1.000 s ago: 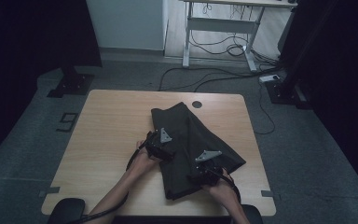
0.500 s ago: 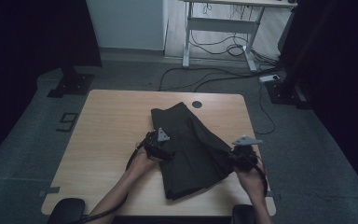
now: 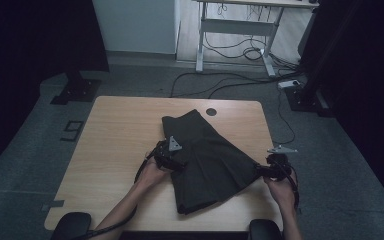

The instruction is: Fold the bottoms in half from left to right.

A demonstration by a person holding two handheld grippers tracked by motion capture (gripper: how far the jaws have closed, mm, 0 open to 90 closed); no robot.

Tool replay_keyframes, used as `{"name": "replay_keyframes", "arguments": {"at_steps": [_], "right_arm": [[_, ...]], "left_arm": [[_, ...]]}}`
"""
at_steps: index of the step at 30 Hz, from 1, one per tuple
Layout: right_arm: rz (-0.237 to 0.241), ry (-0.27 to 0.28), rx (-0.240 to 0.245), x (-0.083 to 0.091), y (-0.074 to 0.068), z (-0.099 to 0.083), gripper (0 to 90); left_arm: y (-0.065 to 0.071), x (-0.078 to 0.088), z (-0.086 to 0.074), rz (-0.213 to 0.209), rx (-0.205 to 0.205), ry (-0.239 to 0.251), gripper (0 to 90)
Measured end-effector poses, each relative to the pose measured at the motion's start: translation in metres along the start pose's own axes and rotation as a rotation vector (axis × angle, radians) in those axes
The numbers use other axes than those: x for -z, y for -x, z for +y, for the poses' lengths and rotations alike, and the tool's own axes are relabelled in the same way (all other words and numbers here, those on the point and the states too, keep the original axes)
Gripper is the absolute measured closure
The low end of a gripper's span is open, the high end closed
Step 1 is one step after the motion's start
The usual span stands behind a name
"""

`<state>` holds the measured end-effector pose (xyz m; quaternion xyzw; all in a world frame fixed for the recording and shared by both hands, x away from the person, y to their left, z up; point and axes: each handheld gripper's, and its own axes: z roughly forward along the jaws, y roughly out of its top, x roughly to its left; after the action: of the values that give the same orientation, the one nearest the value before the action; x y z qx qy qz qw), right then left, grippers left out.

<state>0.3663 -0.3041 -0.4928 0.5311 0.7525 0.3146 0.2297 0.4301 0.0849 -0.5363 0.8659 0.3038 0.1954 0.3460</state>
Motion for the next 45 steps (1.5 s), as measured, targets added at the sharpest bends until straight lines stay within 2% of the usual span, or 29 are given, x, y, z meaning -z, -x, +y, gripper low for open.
{"name": "replay_keyframes", "arguments": {"at_steps": [1, 2, 4, 6, 8, 9, 10, 12, 16, 17, 18, 20, 21, 25, 30, 34, 39, 41, 42, 44, 45], "right_arm": [[0.007, 0.027, 0.021, 0.005, -0.004, 0.01, 29.2], [0.007, 0.027, 0.021, 0.005, -0.004, 0.01, 29.2], [0.011, 0.05, 0.051, 0.006, -0.009, 0.022, 25.3], [0.022, 0.055, 0.061, 0.002, -0.014, 0.029, 21.9], [0.039, 0.037, 0.07, -0.007, -0.019, 0.034, 20.6], [0.055, 0.001, 0.086, -0.021, -0.022, 0.034, 20.6], [0.055, 0.001, 0.086, -0.021, -0.022, 0.034, 20.6], [0.044, -0.04, 0.092, -0.037, -0.021, 0.029, 20.8], [0.026, -0.084, 0.076, -0.056, -0.012, 0.015, 20.6], [0.025, -0.092, 0.063, -0.06, -0.009, 0.01, 20.5], [0.023, -0.1, 0.059, -0.063, -0.007, 0.006, 20.2], [0.03, -0.094, 0.042, -0.065, -0.005, 0.001, 19.5], [0.039, -0.086, 0.016, -0.065, -0.005, -0.002, 19.8], [0.055, -0.09, 0.017, -0.063, -0.01, -0.005, 21.0], [0.084, -0.1, 0.076, -0.052, -0.03, -0.013, 21.9], [0.141, -0.112, 0.112, -0.044, -0.051, -0.02, 21.4], [0.199, -0.133, 0.216, -0.035, -0.094, -0.025, 21.3], [0.218, -0.139, 0.25, -0.033, -0.108, -0.026, 20.1], [0.218, -0.139, 0.25, -0.033, -0.108, -0.026, 20.1], [0.213, -0.15, 0.275, -0.031, -0.111, -0.022, 20.7], [0.222, -0.126, 0.256, -0.027, -0.111, -0.017, 19.4]], "left_arm": [[0.004, 0.009, 0.005, -0.014, 0.002, 0.014, 9.1], [0.004, 0.009, 0.005, -0.014, 0.002, 0.014, 8.9], [0.011, 0.022, 0.011, -0.033, 0.004, 0.037, 7.7], [0.019, 0.033, 0.014, -0.054, 0.008, 0.042, 5.1], [0.028, 0.041, 0.011, -0.077, 0.017, 0.042, 3.2], [0.037, 0.044, 0.005, -0.091, 0.025, 0.023, 2.0], [0.037, 0.044, 0.005, -0.091, 0.025, 0.023, 1.4], [0.049, 0.046, -0.007, -0.094, 0.02, -0.007, 0.7], [0.061, 0.04, -0.024, -0.104, 0.023, -0.036, 0.8], [0.061, 0.038, -0.027, -0.106, 0.036, -0.033, 1.3], [0.06, 0.036, -0.028, -0.111, 0.052, -0.029, 1.6], [0.058, 0.035, -0.029, -0.102, 0.056, -0.035, 2.3], [0.054, 0.034, -0.03, -0.093, 0.052, -0.043, 2.3], [0.047, 0.036, -0.033, -0.087, 0.061, -0.057, 2.1], [0.031, 0.045, -0.043, -0.069, 0.084, -0.076, 2.0], [0.011, 0.057, -0.056, -0.033, 0.113, -0.083, 1.8], [-0.015, 0.071, -0.074, 0.013, 0.172, -0.097, 1.8], [-0.019, 0.074, -0.077, 0.014, 0.19, -0.098, 2.2], [-0.02, 0.075, -0.078, 0.01, 0.194, -0.098, 2.2], [-0.02, 0.08, -0.074, -0.003, 0.171, -0.098, 7.0], [-0.021, 0.083, -0.07, 0.007, 0.156, -0.091, 9.4]]}}
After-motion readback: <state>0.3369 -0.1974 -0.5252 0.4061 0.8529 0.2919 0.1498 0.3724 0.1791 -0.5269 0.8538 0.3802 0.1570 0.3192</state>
